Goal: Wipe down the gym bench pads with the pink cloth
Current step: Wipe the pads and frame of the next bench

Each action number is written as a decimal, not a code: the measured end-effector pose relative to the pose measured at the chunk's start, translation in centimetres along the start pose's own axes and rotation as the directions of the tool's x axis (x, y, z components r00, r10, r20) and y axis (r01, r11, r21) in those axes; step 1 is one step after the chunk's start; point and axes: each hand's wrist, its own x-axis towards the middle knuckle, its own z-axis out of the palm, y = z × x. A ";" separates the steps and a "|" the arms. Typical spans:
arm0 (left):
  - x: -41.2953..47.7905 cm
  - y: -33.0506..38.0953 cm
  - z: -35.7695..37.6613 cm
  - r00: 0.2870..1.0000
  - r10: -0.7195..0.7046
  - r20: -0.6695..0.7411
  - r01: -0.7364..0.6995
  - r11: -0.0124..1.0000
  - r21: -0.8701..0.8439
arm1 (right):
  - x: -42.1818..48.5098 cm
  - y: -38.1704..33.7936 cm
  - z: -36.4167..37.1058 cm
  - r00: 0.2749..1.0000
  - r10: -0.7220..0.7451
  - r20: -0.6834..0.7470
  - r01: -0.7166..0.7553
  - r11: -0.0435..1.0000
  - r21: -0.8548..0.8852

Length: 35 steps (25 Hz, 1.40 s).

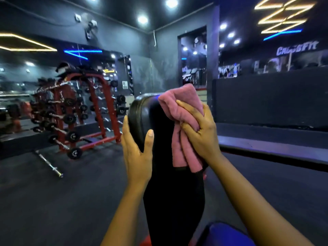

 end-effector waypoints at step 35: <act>-1.5 -0.8 5.8 0.610 0.184 0.771 -0.767 -0.108 0.632 | -1.7 16.1 2.1 0.907 0.407 0.107 -0.421 0.885 0.199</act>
